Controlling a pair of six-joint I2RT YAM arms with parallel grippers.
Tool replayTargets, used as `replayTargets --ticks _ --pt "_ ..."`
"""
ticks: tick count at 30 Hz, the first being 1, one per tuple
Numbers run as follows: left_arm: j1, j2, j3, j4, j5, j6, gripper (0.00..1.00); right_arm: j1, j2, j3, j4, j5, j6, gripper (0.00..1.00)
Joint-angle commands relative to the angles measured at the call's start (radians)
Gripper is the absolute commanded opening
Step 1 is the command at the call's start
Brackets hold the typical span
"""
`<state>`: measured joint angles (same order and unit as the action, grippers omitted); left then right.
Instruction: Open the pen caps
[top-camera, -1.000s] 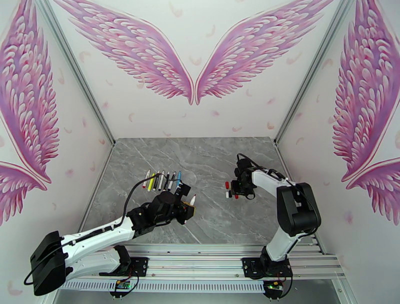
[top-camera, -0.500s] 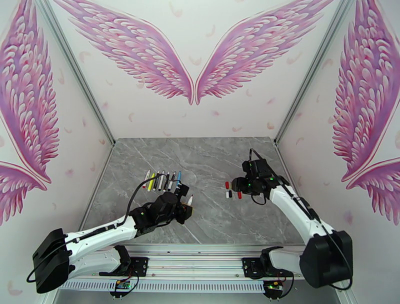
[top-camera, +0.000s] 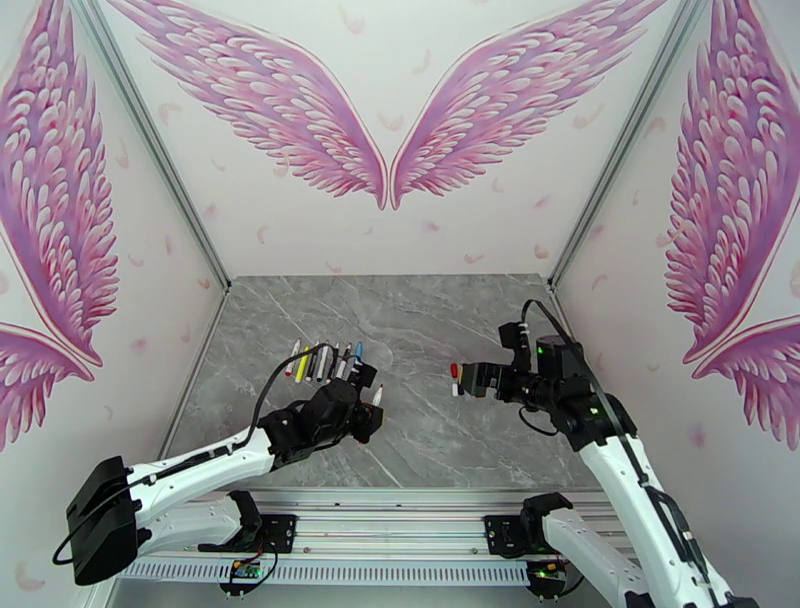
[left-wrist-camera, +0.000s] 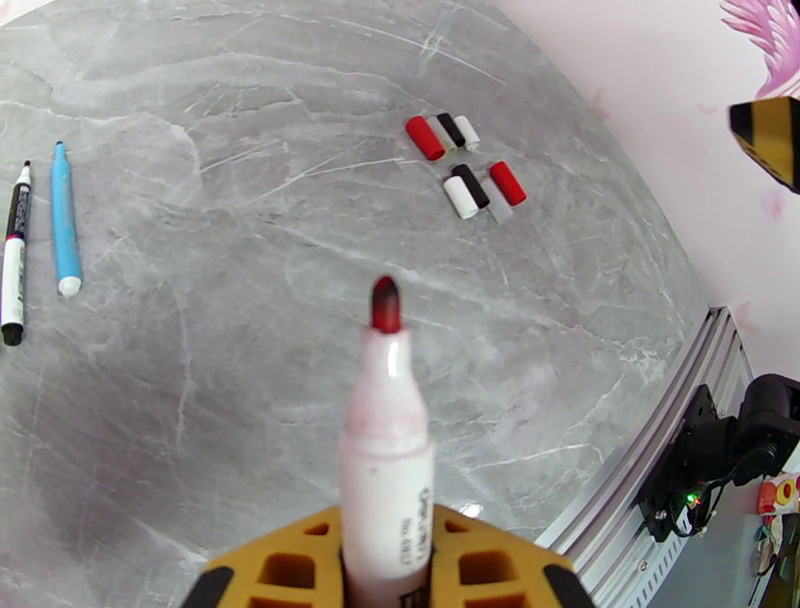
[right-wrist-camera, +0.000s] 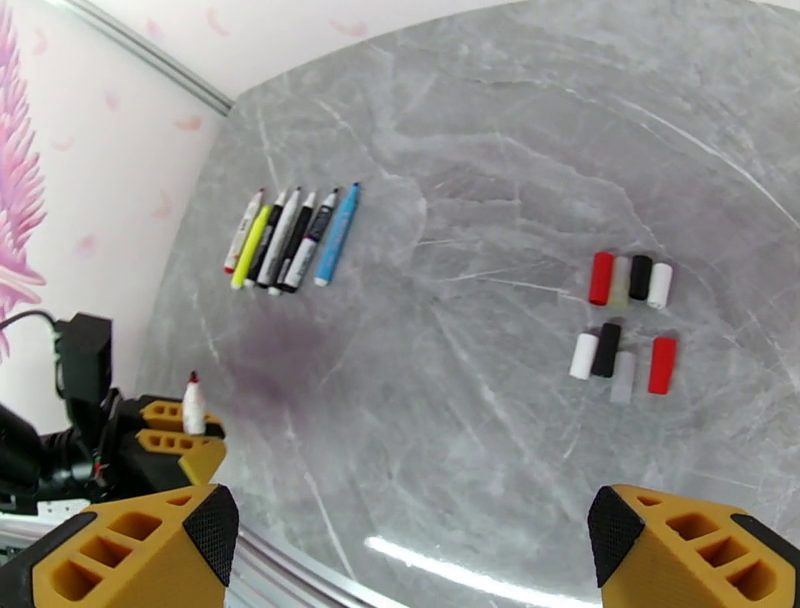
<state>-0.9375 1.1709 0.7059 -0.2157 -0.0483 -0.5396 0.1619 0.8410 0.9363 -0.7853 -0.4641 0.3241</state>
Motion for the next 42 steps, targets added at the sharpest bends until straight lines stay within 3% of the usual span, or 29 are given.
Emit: replayTargets --ticks 1,7,19,42 --pt "0.006 0.027 0.064 -0.062 -0.059 -0.010 0.02 0.004 -0.051 0.000 -0.064 -0.076 -0.016 0.99" --pt "0.021 0.089 0.121 -0.147 -0.193 -0.030 0.02 0.003 -0.129 0.031 -0.121 -0.101 -0.031 0.99" --pt "0.133 0.310 0.278 -0.186 -0.211 0.016 0.05 0.003 -0.177 0.068 -0.217 -0.051 -0.065 0.99" --pt "0.230 0.792 0.679 -0.245 -0.342 0.122 0.08 0.003 -0.167 0.028 -0.192 -0.047 -0.049 0.99"
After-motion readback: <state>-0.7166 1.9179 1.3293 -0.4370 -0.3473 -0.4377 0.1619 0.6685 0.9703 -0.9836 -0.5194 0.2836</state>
